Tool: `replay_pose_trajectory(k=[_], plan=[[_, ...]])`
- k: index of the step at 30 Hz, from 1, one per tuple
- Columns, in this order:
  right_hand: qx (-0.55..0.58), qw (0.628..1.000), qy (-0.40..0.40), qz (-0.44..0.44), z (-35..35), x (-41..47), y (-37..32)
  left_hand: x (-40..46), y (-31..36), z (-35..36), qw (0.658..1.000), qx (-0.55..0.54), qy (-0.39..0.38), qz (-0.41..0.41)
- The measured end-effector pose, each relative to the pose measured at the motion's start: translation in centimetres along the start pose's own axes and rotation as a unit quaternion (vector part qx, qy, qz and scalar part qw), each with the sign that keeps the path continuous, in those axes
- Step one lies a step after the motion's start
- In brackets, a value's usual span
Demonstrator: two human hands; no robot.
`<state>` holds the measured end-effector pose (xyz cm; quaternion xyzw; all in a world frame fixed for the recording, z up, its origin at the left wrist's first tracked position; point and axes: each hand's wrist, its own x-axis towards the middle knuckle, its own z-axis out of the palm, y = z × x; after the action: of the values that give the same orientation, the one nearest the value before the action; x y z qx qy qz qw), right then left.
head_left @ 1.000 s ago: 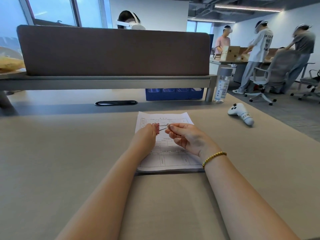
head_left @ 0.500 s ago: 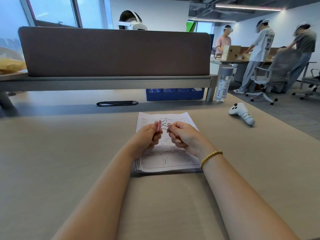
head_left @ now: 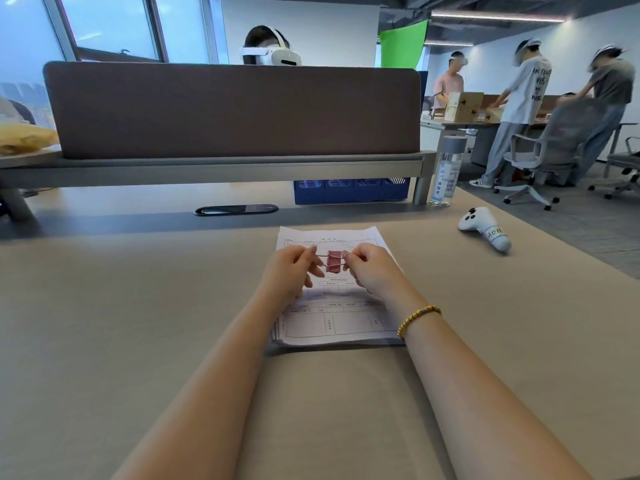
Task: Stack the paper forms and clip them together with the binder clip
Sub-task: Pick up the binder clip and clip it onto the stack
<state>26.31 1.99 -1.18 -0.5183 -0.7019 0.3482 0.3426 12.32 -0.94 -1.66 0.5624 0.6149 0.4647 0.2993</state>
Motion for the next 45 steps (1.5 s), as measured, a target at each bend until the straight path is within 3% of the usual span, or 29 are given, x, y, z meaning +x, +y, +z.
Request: replay_pose_trajectory(k=[4,8,13,19,25,32,40,45], plan=[[0.113,0.993,-0.040,0.005,-0.5,-0.5,-0.2,0.2,-0.1,-0.4,0.996,-0.071,0.000,-0.054],[0.249,0.963,-0.103,0.019,-0.8,-0.6,-0.3,0.1,0.1,-1.0,0.968,-0.214,-0.085,-0.098],[0.329,0.934,-0.134,0.036,-0.5,-0.5,-0.3,0.1,0.0,-0.5,0.965,-0.196,-0.133,-0.116],[0.264,0.961,-0.072,0.042,-0.2,-0.5,-0.1,0.2,-0.1,0.8,0.994,-0.047,-0.071,-0.063],[0.142,0.989,0.029,0.019,-0.2,-0.4,-0.4,0.3,0.2,0.9,0.999,-0.002,-0.042,0.002],[0.090,0.995,0.033,0.012,0.1,-0.4,-0.5,0.4,-0.3,0.8,0.998,0.055,-0.012,0.017],[0.064,0.996,-0.053,0.025,-0.5,-0.8,-1.0,0.4,-0.2,0.6,0.999,0.038,-0.022,0.020],[0.041,0.999,-0.006,0.011,-0.8,-0.4,-0.4,0.7,-0.5,0.5,0.999,0.040,0.013,0.019]])
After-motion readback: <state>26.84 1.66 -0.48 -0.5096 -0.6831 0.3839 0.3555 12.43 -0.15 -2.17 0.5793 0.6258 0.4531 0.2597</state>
